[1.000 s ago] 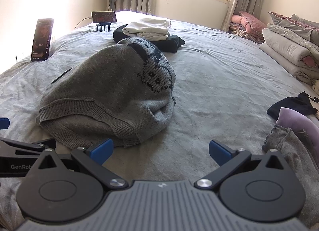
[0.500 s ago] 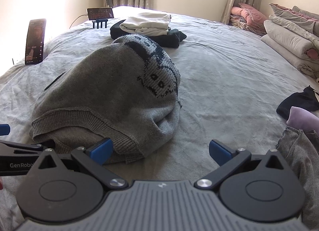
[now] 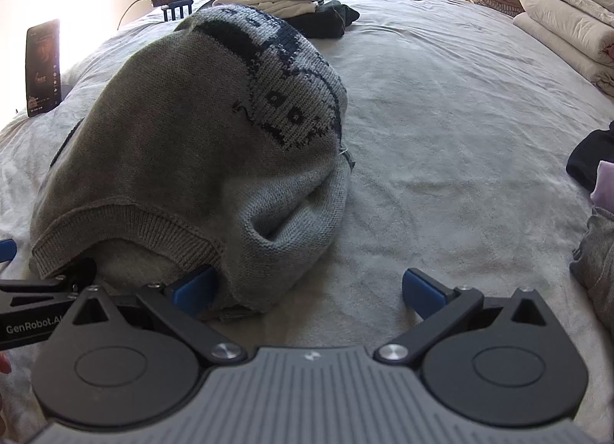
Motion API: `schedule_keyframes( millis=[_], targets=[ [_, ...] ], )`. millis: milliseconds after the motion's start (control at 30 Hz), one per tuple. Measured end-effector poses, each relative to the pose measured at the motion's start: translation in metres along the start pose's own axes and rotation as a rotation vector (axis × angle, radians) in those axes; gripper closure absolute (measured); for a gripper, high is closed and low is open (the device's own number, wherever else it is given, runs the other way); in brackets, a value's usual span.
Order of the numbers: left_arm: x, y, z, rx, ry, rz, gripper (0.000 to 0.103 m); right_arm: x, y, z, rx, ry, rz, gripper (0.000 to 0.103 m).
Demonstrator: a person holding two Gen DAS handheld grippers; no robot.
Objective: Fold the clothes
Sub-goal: 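Move the right gripper to the grey sweater's ribbed hem and close on it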
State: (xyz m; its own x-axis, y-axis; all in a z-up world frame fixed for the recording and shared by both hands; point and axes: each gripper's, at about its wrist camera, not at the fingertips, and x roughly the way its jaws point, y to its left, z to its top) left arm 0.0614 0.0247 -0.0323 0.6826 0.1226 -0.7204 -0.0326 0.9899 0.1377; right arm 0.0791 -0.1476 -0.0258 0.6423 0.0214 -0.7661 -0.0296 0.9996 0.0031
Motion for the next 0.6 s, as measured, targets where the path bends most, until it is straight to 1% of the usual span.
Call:
schedule_keyframes(
  millis=[133,433,500,567,600],
  targets=[
    [0.000,0.000,-0.005,0.019,-0.035,-0.001,0.000,0.001,-0.001,-0.005,-0.009,-0.007,0.010,0.000],
    [-0.008,0.008,-0.014,0.007,-0.084,-0.037,0.000,-0.011,-0.002,-0.014,-0.038,-0.013,0.043,0.000],
    [-0.012,0.010,-0.016,0.011,-0.086,-0.056,0.000,-0.017,-0.001,-0.017,-0.055,-0.019,0.051,0.000],
    [-0.015,0.014,-0.017,0.019,-0.077,-0.093,0.000,-0.023,0.002,-0.022,-0.077,-0.030,0.063,0.001],
    [-0.016,0.016,-0.017,0.025,-0.069,-0.111,0.000,-0.026,0.004,-0.025,-0.090,-0.037,0.070,0.007]
  ],
)
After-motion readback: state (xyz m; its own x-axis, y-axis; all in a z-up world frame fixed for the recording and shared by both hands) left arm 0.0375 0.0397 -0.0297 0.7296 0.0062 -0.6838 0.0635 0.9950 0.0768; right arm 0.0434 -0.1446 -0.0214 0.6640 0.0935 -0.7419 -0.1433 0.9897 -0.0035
